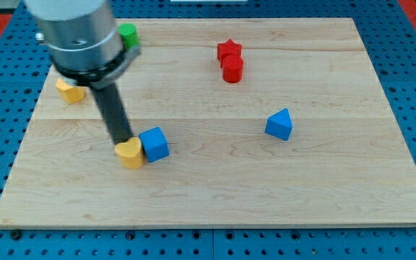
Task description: Separate the blue cube from the yellow heart
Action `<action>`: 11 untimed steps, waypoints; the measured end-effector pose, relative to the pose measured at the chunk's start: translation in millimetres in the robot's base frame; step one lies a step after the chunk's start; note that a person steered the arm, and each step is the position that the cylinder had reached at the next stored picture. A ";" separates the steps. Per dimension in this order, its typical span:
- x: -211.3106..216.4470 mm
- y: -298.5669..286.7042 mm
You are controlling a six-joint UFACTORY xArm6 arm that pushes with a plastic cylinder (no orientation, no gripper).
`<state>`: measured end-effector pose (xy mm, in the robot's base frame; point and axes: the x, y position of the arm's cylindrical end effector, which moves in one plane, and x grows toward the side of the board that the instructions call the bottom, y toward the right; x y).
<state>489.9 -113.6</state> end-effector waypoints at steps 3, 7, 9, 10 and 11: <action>38.7 71.1; 32.5 1.8; 3.9 1.8; 20.5 -17.3; 0.3 -17.5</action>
<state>490.2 -131.1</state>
